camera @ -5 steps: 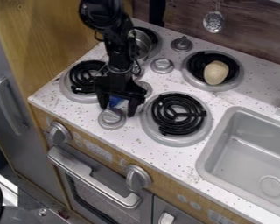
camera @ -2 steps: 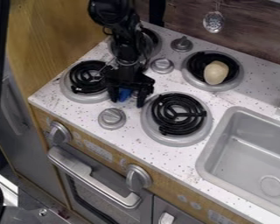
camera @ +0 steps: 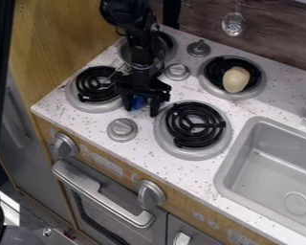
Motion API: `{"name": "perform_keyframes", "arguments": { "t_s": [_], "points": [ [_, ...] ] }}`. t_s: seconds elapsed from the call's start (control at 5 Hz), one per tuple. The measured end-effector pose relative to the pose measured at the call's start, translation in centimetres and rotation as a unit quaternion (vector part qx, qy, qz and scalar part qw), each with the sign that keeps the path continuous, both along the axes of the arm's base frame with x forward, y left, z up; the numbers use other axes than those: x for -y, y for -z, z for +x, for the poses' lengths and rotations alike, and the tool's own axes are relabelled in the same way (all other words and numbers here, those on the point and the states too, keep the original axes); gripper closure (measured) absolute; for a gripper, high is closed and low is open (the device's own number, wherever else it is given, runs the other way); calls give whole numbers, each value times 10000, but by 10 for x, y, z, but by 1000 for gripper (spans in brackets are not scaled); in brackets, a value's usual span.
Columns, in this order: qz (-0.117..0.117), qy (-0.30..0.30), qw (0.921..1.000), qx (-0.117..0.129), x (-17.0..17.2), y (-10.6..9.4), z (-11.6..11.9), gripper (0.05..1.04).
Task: Move the blue fork to the bottom right burner
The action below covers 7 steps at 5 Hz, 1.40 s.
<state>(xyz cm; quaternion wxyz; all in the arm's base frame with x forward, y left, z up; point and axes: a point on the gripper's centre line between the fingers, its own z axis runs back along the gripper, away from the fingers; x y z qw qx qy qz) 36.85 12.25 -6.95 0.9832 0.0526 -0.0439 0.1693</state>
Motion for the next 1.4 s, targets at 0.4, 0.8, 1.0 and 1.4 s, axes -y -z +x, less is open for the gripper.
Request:
{"name": "perform_keyframes", "arguments": {
  "t_s": [0.4, 0.8, 1.0, 1.4],
  "points": [
    [6, 37, 10000, 68, -2, -2, -10, 770],
    [-181, 9, 9992, 363, 0, -20, -25, 805],
    [-138, 212, 9964, 804, 6, -61, -30, 812],
    [-276, 946, 9887, 1129, 60, -95, -63, 825]
  ]
}}
